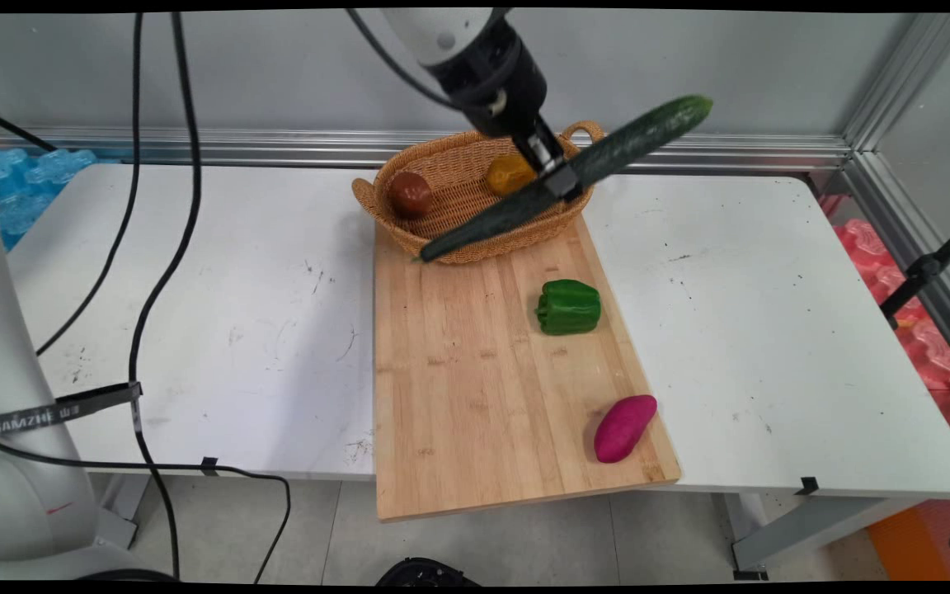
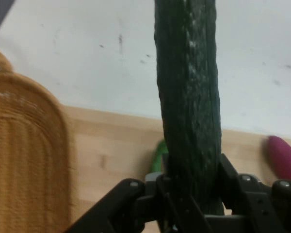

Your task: Place the picked object on the cutting board

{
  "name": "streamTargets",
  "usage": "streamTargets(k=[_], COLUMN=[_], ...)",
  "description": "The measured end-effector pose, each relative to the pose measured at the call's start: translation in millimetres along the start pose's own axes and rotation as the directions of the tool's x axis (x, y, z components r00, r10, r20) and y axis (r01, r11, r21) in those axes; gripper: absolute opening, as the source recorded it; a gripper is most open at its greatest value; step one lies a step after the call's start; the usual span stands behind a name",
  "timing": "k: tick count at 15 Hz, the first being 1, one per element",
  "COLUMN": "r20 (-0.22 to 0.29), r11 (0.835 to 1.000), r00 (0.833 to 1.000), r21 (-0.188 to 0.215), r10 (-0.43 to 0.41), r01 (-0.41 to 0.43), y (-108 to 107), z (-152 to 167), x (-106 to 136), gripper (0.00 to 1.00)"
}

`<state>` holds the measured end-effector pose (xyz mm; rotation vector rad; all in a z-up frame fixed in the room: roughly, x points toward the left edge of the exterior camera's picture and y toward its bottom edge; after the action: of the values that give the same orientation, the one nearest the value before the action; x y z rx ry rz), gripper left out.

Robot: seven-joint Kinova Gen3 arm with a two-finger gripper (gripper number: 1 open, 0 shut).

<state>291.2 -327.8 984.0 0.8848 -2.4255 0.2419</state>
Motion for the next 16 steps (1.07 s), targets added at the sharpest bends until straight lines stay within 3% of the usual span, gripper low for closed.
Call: streamTargets(k=[8,16], r20=[0.11,0.199], r11=[0.999,0.992], r00=[0.993,0.972], r21=[-0.012,0.018], r10=[-0.044,-0.124], r01=[0.046,0.123], y=[67,98], z=[22,71], x=[-41,-81], gripper=[0.0,0.0])
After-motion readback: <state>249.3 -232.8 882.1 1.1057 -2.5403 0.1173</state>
